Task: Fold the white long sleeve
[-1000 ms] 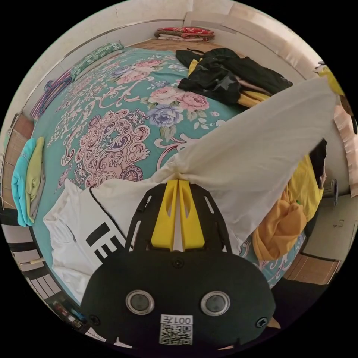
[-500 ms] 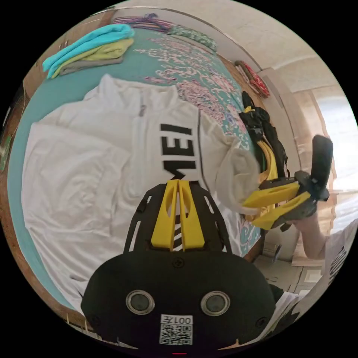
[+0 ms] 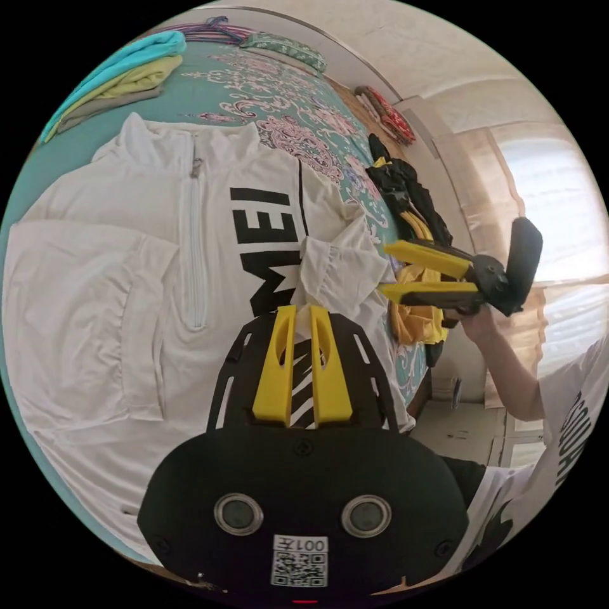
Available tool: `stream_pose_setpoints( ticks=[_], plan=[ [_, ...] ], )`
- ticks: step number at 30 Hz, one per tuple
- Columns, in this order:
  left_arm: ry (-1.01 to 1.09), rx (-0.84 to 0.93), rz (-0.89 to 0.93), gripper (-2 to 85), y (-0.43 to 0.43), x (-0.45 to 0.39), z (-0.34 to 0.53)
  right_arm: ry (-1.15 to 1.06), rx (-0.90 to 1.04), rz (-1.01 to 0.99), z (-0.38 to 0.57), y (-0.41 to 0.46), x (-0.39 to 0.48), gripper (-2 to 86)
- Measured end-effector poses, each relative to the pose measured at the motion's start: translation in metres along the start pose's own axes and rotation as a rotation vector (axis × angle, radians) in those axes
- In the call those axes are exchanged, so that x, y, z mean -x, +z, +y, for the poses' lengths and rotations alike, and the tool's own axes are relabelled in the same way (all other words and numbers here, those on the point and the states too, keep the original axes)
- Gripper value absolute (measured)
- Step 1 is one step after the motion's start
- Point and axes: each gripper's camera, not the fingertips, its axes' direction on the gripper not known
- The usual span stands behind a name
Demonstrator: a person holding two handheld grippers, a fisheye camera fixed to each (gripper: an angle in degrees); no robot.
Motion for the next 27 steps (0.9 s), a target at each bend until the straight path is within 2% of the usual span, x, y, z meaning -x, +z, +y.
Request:
stream_pose_setpoints(
  ticks=[2,5,9,12,14,18,27],
  plan=[
    [0.012,0.007,0.01,0.5,-0.003,0.002,-0.001,-0.05,0.062,0.008,-0.01,0.021,-0.002,13.7],
    [0.025,0.029,0.01,0.6,-0.011,0.006,0.002,-0.073,0.172,-0.098,-0.017,0.05,-0.004,6.5],
    [0.007,0.038,0.011,0.5,-0.027,0.014,0.012,-0.093,0.01,-0.077,0.003,0.031,0.021,2.9],
    [-0.027,0.034,0.017,0.5,-0.037,0.022,0.019,-0.111,-0.044,-0.172,0.024,0.029,0.044,3.2],
    [-0.05,0.03,0.024,0.6,-0.043,0.026,0.023,-0.134,-0.001,-0.195,0.035,0.041,0.058,4.0],
    [-0.071,0.028,0.043,1.1,-0.052,0.028,0.027,-0.181,0.147,-0.175,0.057,0.079,0.081,7.6],
    [-0.057,0.072,-0.016,3.9,-0.053,0.006,0.028,-0.147,0.082,-0.111,0.052,0.104,0.094,10.8]
  ],
)
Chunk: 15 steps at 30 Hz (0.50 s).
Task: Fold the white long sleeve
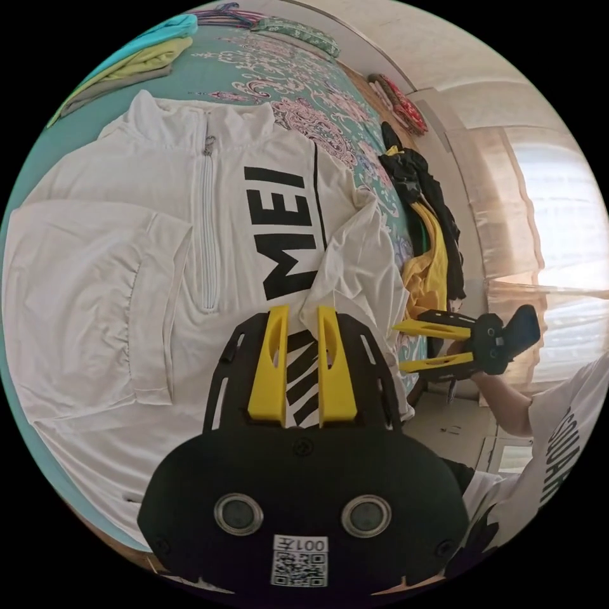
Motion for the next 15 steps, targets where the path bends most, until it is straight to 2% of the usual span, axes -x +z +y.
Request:
stream_pose_setpoints(
  ticks=[5,9,15],
  plan=[
    [0.028,0.014,0.02,6.8,-0.003,-0.013,0.011,-0.083,0.033,0.047,-0.017,0.04,0.025,7.9],
    [0.107,0.039,0.049,8.3,-0.011,-0.028,0.027,-0.066,0.01,0.115,-0.016,0.051,0.04,4.3],
    [0.251,0.156,-0.118,8.1,0.0,-0.056,0.036,0.056,-0.024,-0.034,-0.006,0.052,0.031,6.0]
  ],
)
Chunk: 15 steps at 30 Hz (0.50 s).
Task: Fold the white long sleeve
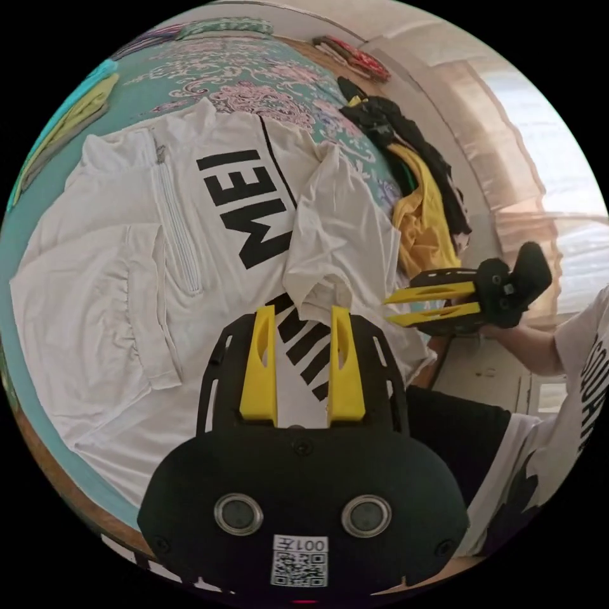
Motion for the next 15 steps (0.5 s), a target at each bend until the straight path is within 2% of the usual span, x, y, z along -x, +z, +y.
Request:
stream_pose_setpoints(
  ticks=[3,8,15],
  plan=[
    [0.03,0.0,-0.072,5.1,0.003,-0.015,-0.007,0.043,-0.024,-0.064,-0.004,-0.001,0.005,8.8],
    [0.022,-0.053,-0.12,-0.4,-0.002,-0.035,-0.008,0.159,-0.025,-0.038,-0.021,0.025,0.02,10.9],
    [0.063,-0.081,-0.107,-0.8,-0.022,-0.061,-0.005,0.408,-0.048,0.159,-0.029,0.069,0.04,5.7]
  ],
)
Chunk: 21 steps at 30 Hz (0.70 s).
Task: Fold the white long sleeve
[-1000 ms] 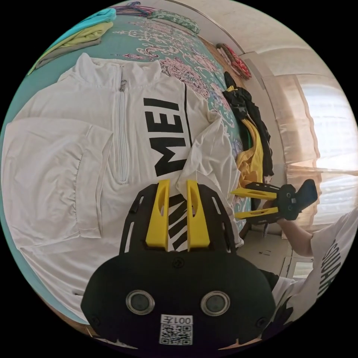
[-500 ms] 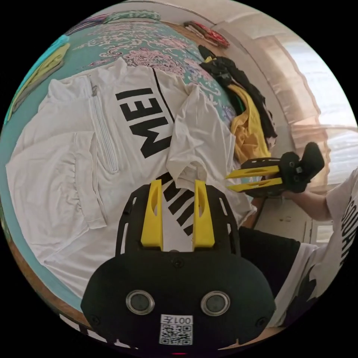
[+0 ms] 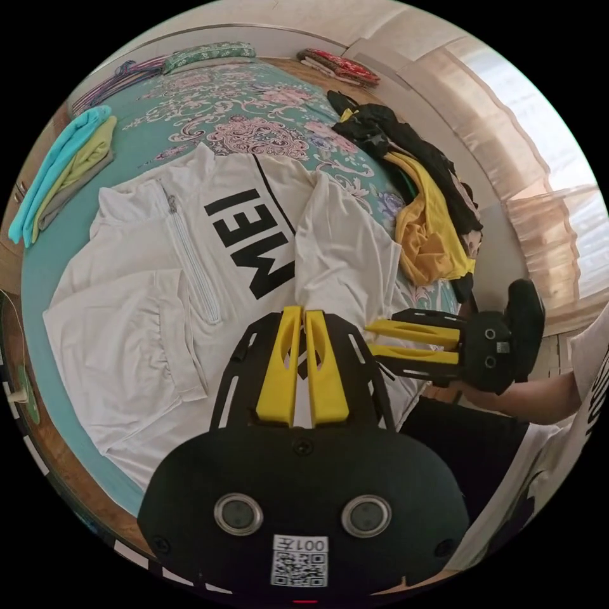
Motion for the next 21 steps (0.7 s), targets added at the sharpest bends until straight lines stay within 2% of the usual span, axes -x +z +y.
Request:
stream_pose_setpoints(
  ticks=[10,14,18,21],
  plan=[
    [0.074,-0.05,-0.147,-0.8,-0.024,-0.022,-0.024,0.023,-0.198,0.02,0.016,-0.025,0.027,2.0],
    [0.083,-0.01,-0.19,-0.4,-0.017,-0.018,-0.035,-0.021,-0.148,-0.004,0.007,-0.003,0.041,2.4],
    [0.001,0.105,-0.176,3.6,-0.003,-0.008,-0.034,-0.009,-0.112,-0.049,0.018,0.01,0.034,4.8],
    [-0.104,0.046,-0.14,5.6,-0.02,0.0,-0.036,0.035,-0.168,0.097,0.034,-0.003,0.008,6.4]
  ],
)
